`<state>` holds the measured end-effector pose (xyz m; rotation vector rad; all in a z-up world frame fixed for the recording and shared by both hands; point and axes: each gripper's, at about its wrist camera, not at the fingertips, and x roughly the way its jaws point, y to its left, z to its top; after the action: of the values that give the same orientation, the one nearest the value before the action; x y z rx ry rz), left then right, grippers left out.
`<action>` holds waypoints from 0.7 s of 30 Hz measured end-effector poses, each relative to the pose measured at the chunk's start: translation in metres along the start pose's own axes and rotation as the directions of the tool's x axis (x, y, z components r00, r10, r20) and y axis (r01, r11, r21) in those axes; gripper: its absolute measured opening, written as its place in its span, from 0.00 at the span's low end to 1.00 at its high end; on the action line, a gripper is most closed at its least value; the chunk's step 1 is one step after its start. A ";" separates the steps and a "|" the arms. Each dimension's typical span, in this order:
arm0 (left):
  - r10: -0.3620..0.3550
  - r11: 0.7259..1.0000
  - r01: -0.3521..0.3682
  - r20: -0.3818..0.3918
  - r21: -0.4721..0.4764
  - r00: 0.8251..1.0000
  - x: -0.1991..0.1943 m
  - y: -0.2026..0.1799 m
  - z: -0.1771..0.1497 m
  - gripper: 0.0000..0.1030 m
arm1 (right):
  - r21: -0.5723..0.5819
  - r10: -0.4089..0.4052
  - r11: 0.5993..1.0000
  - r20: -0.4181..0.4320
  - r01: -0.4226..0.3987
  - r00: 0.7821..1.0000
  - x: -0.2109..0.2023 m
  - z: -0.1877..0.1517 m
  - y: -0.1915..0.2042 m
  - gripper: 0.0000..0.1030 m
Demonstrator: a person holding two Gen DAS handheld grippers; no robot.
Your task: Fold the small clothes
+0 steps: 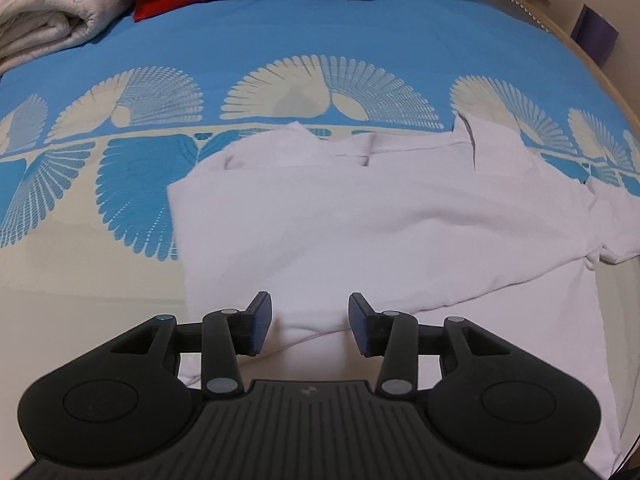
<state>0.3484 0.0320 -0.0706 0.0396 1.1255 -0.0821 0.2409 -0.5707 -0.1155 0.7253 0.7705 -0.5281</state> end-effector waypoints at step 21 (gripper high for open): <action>0.033 0.999 -0.034 -0.014 -0.031 0.999 0.012 0.010 0.001 0.46 | 0.461 -0.138 0.887 0.321 -0.028 0.937 0.006 0.045 -0.088 0.03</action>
<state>0.3557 0.0412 -0.0810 0.0312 1.1393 -0.0342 0.2057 -0.6617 -0.1317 1.0161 0.3310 -0.8837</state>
